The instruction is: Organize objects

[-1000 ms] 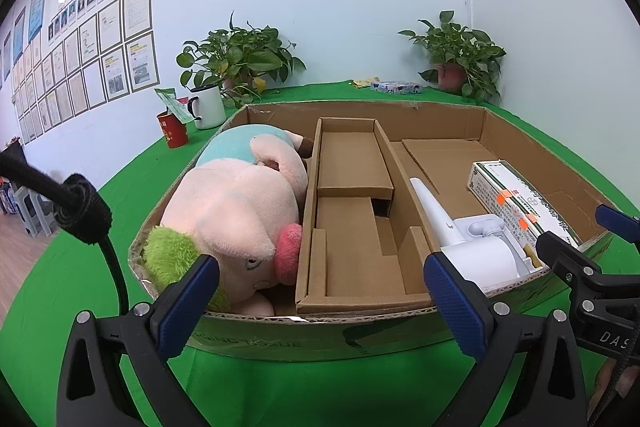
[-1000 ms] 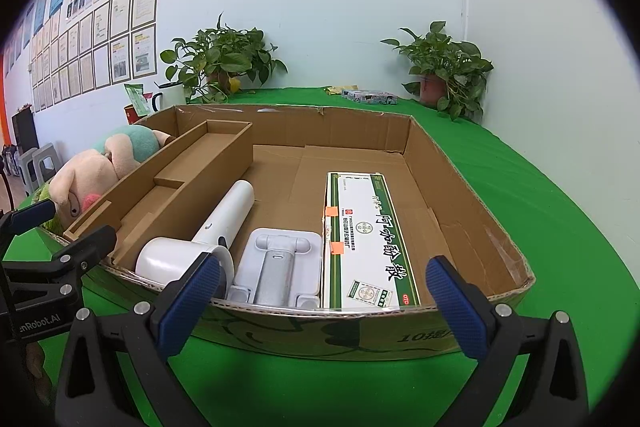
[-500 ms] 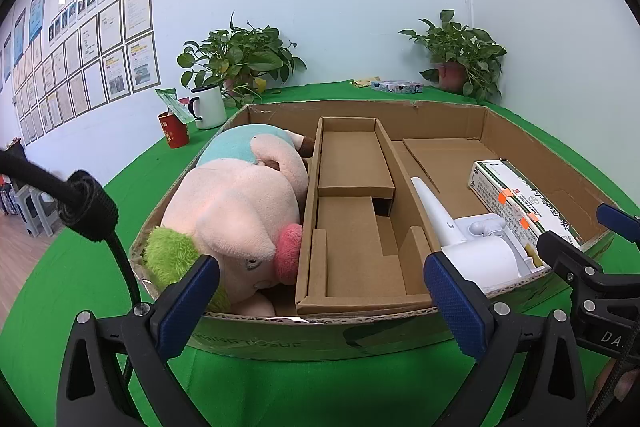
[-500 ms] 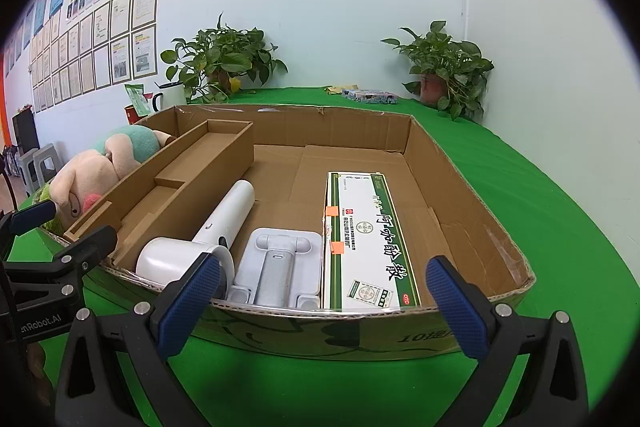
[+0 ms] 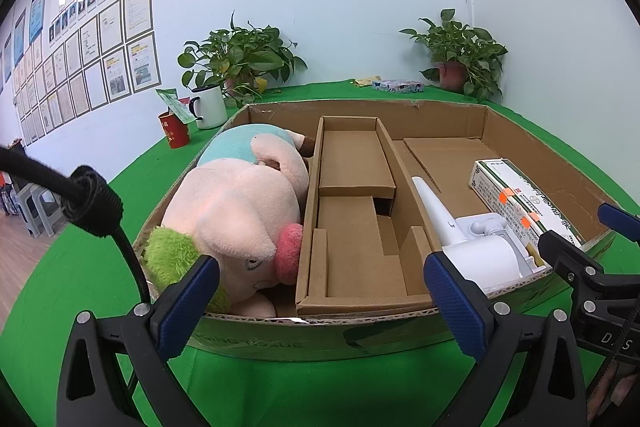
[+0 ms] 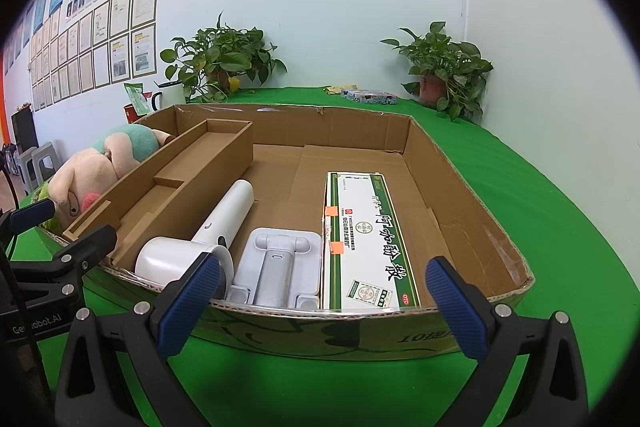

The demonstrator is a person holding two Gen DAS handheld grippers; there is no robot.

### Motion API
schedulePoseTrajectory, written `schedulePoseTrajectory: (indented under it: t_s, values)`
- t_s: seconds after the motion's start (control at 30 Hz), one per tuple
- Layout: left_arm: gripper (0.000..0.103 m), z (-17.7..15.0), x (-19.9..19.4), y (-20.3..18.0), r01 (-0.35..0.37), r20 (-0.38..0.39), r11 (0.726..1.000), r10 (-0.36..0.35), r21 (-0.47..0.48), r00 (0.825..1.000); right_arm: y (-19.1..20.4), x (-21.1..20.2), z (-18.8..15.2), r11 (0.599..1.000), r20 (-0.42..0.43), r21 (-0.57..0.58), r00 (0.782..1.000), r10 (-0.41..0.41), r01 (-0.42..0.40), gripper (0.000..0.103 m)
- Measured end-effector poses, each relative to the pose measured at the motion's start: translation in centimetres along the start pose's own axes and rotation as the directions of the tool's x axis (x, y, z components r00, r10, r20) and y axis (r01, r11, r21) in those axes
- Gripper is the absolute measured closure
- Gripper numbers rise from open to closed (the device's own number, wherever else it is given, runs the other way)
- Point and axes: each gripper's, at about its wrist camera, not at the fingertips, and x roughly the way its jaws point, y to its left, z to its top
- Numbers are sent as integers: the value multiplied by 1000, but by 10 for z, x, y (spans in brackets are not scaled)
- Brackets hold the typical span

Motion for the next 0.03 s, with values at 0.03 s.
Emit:
schedulePoseTrajectory:
  t_s: [0.03]
  values:
    - [0, 0, 0, 0, -1, 0, 1000, 1, 0, 1000, 0, 0, 0, 1000, 0, 0, 1000, 0, 0, 1]
